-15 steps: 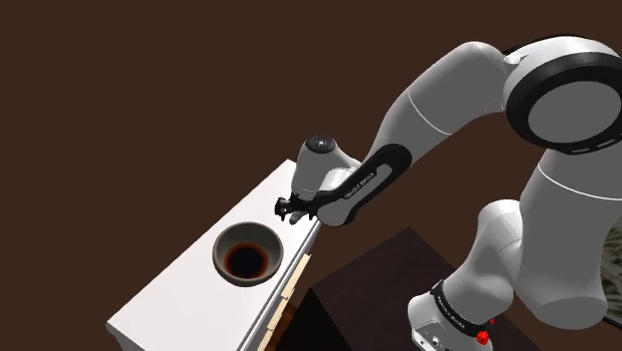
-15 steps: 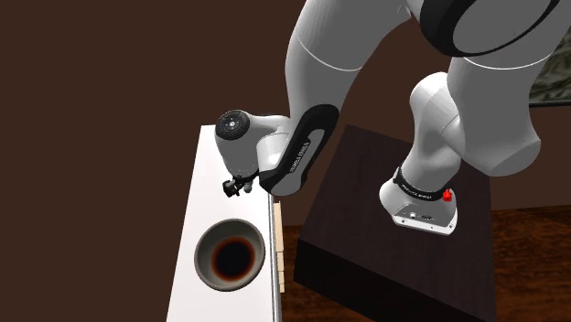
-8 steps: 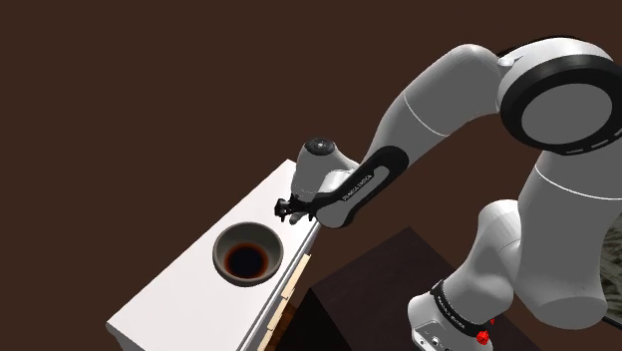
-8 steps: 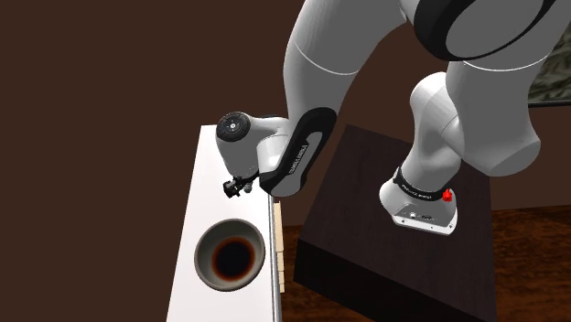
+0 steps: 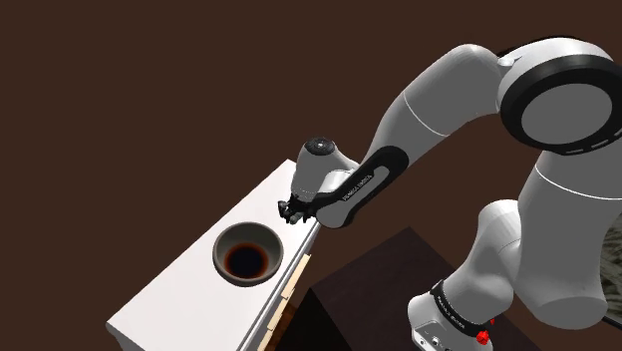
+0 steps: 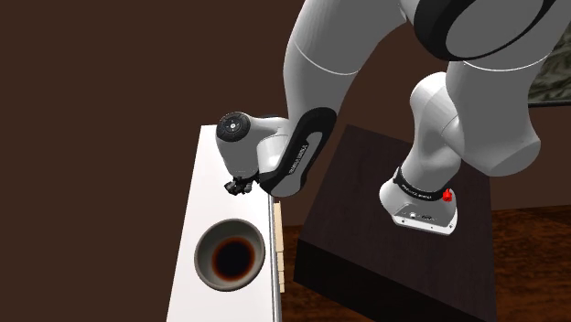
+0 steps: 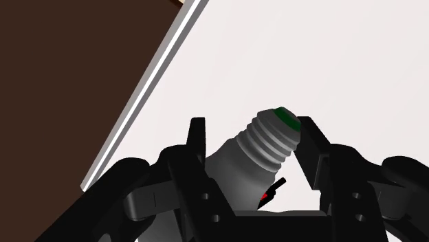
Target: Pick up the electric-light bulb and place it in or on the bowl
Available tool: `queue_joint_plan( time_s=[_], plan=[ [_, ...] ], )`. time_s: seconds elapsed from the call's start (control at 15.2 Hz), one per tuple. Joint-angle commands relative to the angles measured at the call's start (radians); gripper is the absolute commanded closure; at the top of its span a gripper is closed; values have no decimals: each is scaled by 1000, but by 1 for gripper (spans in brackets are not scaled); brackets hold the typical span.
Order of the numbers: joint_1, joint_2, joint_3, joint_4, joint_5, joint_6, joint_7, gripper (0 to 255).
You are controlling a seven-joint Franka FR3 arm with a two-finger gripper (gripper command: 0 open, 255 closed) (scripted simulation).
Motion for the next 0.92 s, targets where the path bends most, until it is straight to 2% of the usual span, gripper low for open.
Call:
queue_joint_plan(
  time_s=[0.0,0.13,0.86],
  plan=[
    [0,0,0,0,0,0,0,255],
    [0,0,0,0,0,0,0,255],
    [55,-171,-69,-19,-77,-146,29,255]
  ],
)
